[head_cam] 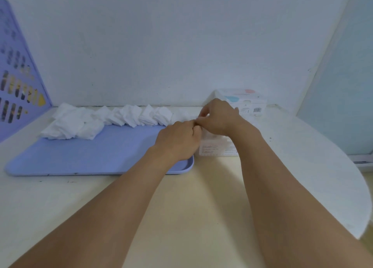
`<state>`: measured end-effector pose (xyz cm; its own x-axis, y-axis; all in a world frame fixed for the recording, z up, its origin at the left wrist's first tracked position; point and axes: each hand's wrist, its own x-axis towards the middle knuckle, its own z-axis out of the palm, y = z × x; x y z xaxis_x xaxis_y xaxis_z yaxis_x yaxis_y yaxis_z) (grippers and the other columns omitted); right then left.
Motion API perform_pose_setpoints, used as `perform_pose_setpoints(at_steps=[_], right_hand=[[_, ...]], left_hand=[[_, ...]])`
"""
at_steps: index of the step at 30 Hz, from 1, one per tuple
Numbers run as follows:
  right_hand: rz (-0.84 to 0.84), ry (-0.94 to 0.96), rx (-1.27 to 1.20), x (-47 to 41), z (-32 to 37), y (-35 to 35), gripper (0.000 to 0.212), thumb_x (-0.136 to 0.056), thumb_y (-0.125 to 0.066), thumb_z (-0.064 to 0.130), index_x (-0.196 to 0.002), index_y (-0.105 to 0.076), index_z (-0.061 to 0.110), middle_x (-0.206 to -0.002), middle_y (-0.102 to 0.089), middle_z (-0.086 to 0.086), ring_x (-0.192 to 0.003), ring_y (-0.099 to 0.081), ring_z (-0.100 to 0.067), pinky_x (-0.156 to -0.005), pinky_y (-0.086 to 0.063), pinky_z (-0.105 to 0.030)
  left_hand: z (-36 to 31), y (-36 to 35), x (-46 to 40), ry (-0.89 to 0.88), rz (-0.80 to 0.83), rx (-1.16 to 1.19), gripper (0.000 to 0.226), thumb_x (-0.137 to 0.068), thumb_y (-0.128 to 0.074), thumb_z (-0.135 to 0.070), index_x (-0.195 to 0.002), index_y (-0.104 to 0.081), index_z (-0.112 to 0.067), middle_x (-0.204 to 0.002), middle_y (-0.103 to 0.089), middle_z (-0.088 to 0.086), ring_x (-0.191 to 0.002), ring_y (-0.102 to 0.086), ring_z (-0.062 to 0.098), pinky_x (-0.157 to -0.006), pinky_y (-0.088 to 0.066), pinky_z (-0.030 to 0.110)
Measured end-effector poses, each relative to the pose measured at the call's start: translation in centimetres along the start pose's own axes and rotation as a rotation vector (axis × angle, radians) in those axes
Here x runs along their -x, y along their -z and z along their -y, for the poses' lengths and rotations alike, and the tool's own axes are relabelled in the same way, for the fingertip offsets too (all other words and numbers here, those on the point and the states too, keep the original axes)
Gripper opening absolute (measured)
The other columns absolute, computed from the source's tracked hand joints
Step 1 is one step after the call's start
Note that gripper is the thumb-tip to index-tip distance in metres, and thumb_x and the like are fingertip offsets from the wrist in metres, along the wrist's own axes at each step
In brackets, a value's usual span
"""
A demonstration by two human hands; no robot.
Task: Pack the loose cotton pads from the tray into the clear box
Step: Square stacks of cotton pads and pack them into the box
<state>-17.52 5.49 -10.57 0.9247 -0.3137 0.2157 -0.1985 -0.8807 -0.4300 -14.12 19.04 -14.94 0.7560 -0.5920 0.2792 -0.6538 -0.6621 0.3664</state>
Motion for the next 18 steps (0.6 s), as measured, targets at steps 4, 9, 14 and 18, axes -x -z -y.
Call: perform_pose_setpoints(at_steps=[4, 9, 14, 18], right_hand=[[0.029, -0.100, 0.116, -0.4, -1.3, -0.9, 0.012, -0.089, -0.066, 0.036, -0.079, -0.070, 0.030, -0.093, -0.072, 0.006, -0.107, -0.061, -0.021, -0.118, -0.007, -0.067], [0.009, -0.012, 0.005, -0.4, -0.3, -1.0, 0.010, -0.087, -0.066, 0.030, -0.090, -0.075, 0.029, -0.090, -0.068, 0.010, -0.102, -0.060, -0.017, -0.117, -0.016, -0.066], [-0.390, 0.243, -0.302, 1.8, 4.5, -0.2, 0.013, -0.083, -0.068, 0.023, -0.094, -0.074, 0.023, -0.106, -0.070, 0.007, -0.098, -0.062, -0.008, -0.088, -0.047, -0.024], [-0.046, 0.345, -0.451, 3.0, 13.3, -4.2, 0.013, -0.082, -0.071, 0.019, -0.095, -0.073, 0.017, -0.086, -0.074, 0.005, -0.077, -0.067, -0.007, -0.063, -0.049, -0.015]], left_hand=[[0.2, -0.6, -0.2, -0.020, -0.022, 0.007, 0.031, -0.104, -0.026, -0.027, -0.104, -0.055, -0.017, -0.085, -0.058, 0.004, -0.082, -0.055, 0.029, -0.068, -0.044, 0.039], [0.8, 0.0, 0.0, -0.004, -0.111, 0.235, 0.026, -0.103, -0.035, -0.034, -0.114, -0.057, -0.026, -0.075, -0.061, 0.000, -0.074, -0.059, 0.025, -0.064, -0.045, 0.037], [4.9, 6.4, 1.1, 0.143, -0.323, 0.382, 0.026, -0.099, -0.051, -0.038, -0.096, -0.070, -0.021, -0.075, -0.068, -0.001, -0.077, -0.064, 0.024, -0.072, -0.052, 0.039], [12.2, 11.3, 3.8, 0.256, -0.548, 0.209, 0.011, -0.089, -0.058, -0.019, -0.091, -0.069, -0.020, -0.078, -0.066, -0.004, -0.082, -0.061, 0.023, -0.072, -0.046, 0.032]])
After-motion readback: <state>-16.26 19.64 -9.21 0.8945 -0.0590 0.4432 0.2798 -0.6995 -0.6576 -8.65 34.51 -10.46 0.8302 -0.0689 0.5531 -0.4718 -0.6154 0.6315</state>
